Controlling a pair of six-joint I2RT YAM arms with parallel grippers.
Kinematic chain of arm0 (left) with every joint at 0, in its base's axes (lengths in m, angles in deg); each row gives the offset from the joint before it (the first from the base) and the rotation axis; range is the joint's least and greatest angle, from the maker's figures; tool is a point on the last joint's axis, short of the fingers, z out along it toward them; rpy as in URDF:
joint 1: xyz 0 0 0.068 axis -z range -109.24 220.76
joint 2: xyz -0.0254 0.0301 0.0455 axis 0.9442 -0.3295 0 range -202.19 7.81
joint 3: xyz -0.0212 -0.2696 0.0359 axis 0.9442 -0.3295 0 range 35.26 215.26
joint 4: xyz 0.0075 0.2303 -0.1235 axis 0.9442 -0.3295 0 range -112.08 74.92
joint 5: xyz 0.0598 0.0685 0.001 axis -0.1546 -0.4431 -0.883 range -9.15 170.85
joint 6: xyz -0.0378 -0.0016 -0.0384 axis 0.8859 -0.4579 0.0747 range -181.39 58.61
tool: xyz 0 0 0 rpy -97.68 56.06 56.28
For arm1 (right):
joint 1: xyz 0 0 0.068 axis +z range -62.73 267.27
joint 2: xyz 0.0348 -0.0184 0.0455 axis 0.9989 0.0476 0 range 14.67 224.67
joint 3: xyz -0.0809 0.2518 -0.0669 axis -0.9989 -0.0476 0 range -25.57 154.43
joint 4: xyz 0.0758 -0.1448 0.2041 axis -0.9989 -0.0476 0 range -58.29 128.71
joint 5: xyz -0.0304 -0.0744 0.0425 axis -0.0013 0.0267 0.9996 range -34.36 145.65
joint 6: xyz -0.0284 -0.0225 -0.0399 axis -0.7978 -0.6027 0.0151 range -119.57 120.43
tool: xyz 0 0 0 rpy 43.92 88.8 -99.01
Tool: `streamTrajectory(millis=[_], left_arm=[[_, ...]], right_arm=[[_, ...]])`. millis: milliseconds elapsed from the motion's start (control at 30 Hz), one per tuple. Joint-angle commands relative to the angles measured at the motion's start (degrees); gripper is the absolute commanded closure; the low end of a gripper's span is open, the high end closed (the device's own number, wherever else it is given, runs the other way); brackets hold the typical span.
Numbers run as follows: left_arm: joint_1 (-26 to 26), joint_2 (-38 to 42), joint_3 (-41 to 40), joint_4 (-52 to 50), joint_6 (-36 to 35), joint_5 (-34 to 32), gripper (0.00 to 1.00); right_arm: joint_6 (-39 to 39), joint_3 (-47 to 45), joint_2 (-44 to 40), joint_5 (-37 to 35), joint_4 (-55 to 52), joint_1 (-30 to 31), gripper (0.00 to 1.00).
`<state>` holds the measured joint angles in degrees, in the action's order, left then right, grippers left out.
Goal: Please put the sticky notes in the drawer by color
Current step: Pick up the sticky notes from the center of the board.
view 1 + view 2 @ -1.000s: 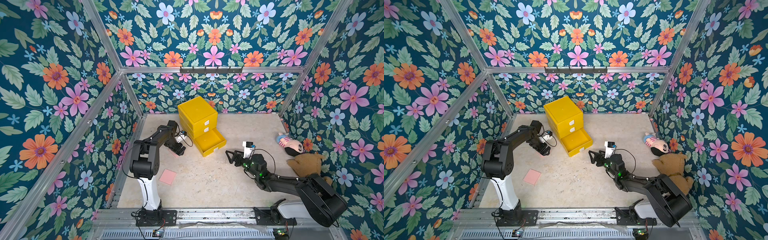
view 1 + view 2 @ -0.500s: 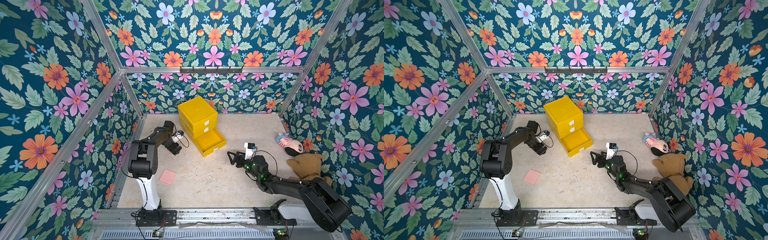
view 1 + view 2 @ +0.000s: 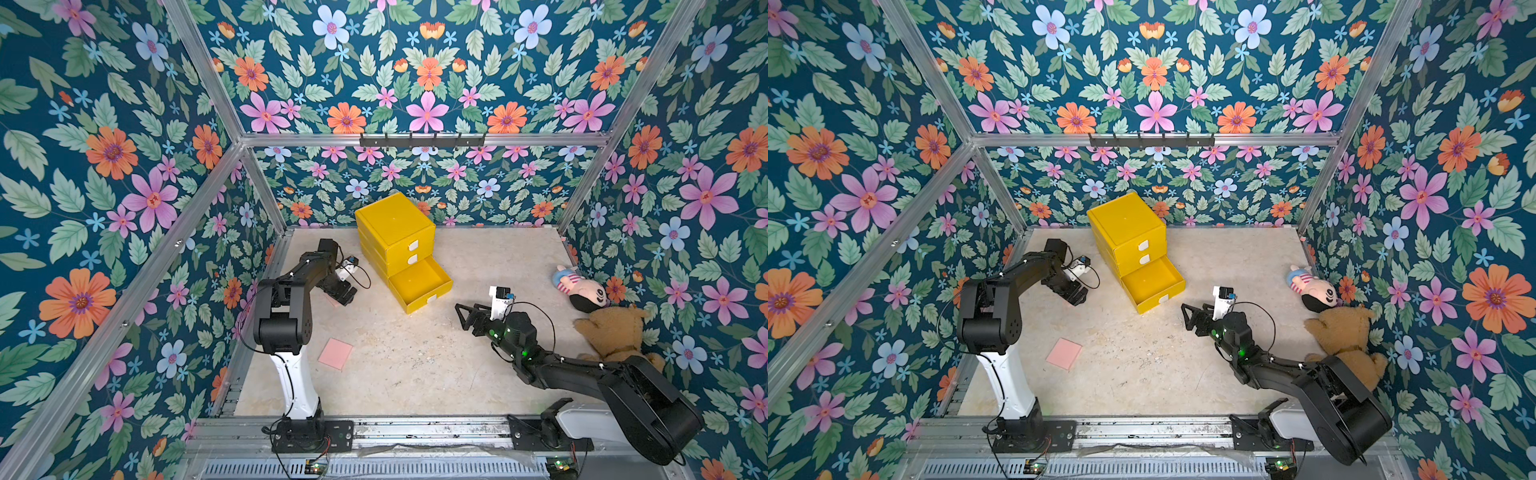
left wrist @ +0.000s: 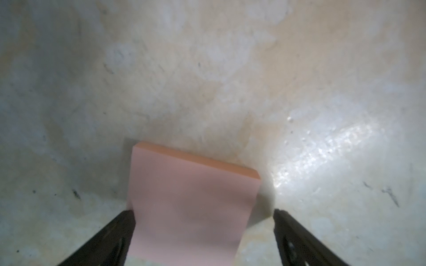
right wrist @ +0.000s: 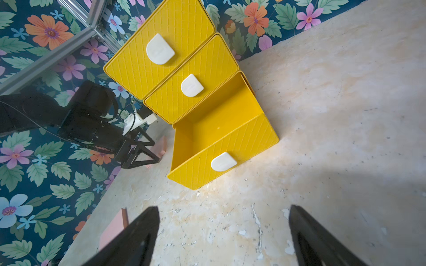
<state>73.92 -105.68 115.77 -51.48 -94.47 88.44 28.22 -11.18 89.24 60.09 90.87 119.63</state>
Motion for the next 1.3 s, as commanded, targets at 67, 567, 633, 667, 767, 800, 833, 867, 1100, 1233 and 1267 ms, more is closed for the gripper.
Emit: streamTrajectory(millis=[67, 567, 633, 667, 767, 800, 833, 867, 1100, 1233, 1267], left_arm=[[-2.14, 1.52, 1.3, -0.69, 1.12, 4.09, 0.0], [-3.42, -4.4, 5.43, -8.65, -4.26, 7.21, 0.0], [-3.42, -4.62, 5.33, -8.1, -4.5, 6.57, 0.0], [-3.42, -4.82, 5.29, -7.98, -4.74, 5.91, 0.0], [-3.42, -5.08, 5.27, -8.31, -4.99, 6.68, 0.01], [-3.42, -4.91, 4.99, -8.38, -4.97, 7.22, 0.01], [-3.35, -4.65, 4.41, -7.94, -4.82, 7.15, 0.0], [-3.33, -4.34, 3.69, -7.46, -5.03, 6.66, 0.0], [-2.63, -1.47, -2.8, -1.84, -7.64, 3.13, 0.06], [-2.44, -1.64, -3.25, -1.09, -7.56, 2.53, 0.14], [-2.41, -1.55, -3.32, -0.88, -7.28, 2.4, 0.15]], right_arm=[[-0.28, -0.07, 0.08, -0.84, 0.81, 0.07, 0.08], [-1.23, 0.56, -2.88, -2.11, -3.21, -0.06, 0.08], [-1.25, 0.3, -3.35, -2.34, -3.33, -0.09, 0.08], [-1.18, 0.14, -3.54, -2.34, -3.43, -0.04, 0.08], [-1.07, -0.24, -3.76, -2.62, -3.31, -0.1, 0.08], [-1.07, -0.32, -3.74, -2.69, -3.32, -0.1, 0.08], [-1.07, -0.37, -3.84, -2.7, -3.34, -0.1, 0.08], [-1.07, -0.42, -3.98, -2.69, -3.39, -0.1, 0.08], [-0.81, -0.76, -4.99, -2.87, -3.47, -0.28, 0.09], [-0.46, -0.86, -5.78, -2.64, -3.69, -0.28, 0.09], [-0.54, -0.81, -6.23, -2.69, -4.05, -0.26, 0.09]])
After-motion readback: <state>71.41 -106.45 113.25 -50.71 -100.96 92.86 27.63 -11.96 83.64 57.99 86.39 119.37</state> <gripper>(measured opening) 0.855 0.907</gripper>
